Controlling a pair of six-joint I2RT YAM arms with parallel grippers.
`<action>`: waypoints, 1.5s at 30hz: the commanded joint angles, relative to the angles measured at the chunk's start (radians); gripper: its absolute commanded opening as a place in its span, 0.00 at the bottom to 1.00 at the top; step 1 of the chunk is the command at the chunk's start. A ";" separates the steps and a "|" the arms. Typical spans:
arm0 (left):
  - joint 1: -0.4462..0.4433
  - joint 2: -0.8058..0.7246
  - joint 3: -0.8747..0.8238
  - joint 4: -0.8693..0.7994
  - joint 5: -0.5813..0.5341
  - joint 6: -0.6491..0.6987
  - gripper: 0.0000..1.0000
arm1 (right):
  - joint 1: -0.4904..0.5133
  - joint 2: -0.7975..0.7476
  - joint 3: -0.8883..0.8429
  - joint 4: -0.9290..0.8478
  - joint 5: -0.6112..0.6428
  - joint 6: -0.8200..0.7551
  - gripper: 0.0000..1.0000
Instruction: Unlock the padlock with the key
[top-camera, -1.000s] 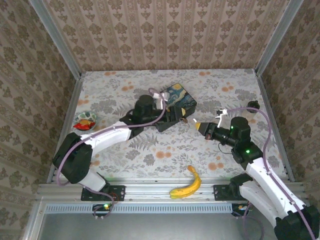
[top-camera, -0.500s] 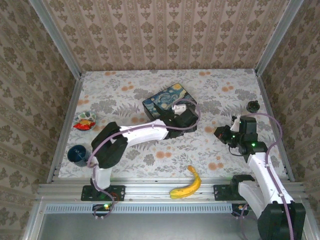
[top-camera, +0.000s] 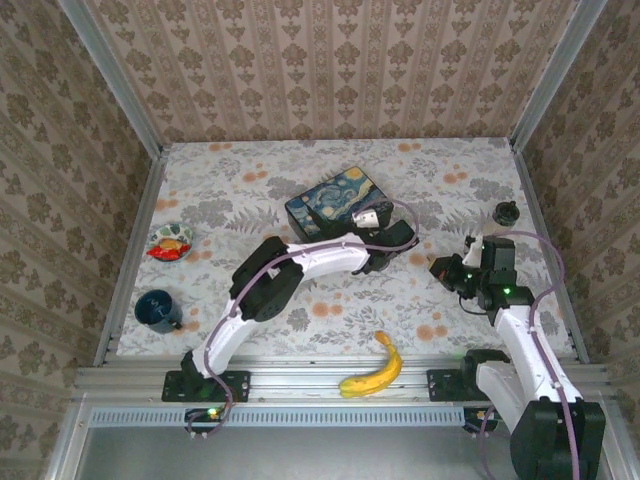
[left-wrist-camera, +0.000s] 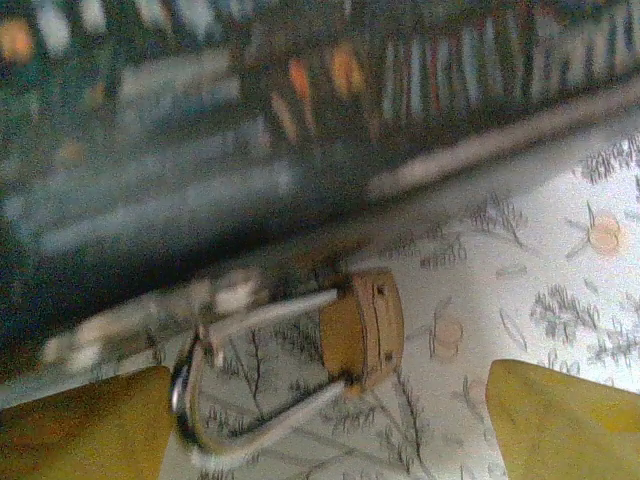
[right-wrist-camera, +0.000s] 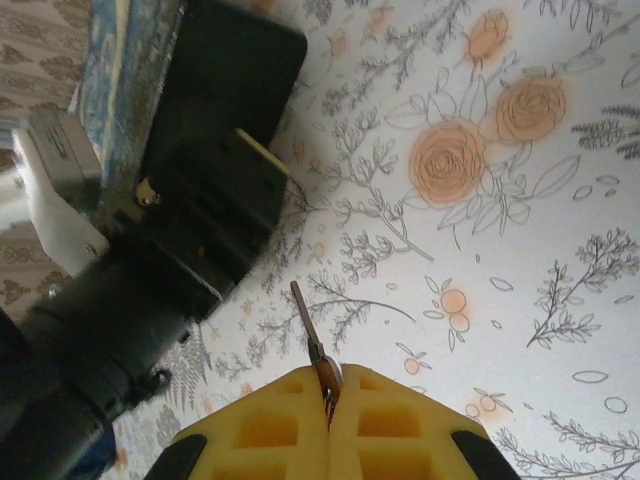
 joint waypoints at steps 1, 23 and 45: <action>0.042 0.015 0.038 -0.036 -0.097 0.023 0.82 | -0.005 0.006 -0.027 0.053 -0.051 0.021 0.00; 0.094 -0.069 -0.083 -0.028 -0.077 0.073 0.70 | -0.005 0.061 -0.027 0.122 -0.060 0.066 0.00; 0.110 -0.138 -0.194 -0.038 -0.026 0.015 0.49 | -0.004 0.061 -0.042 0.147 -0.059 0.083 0.00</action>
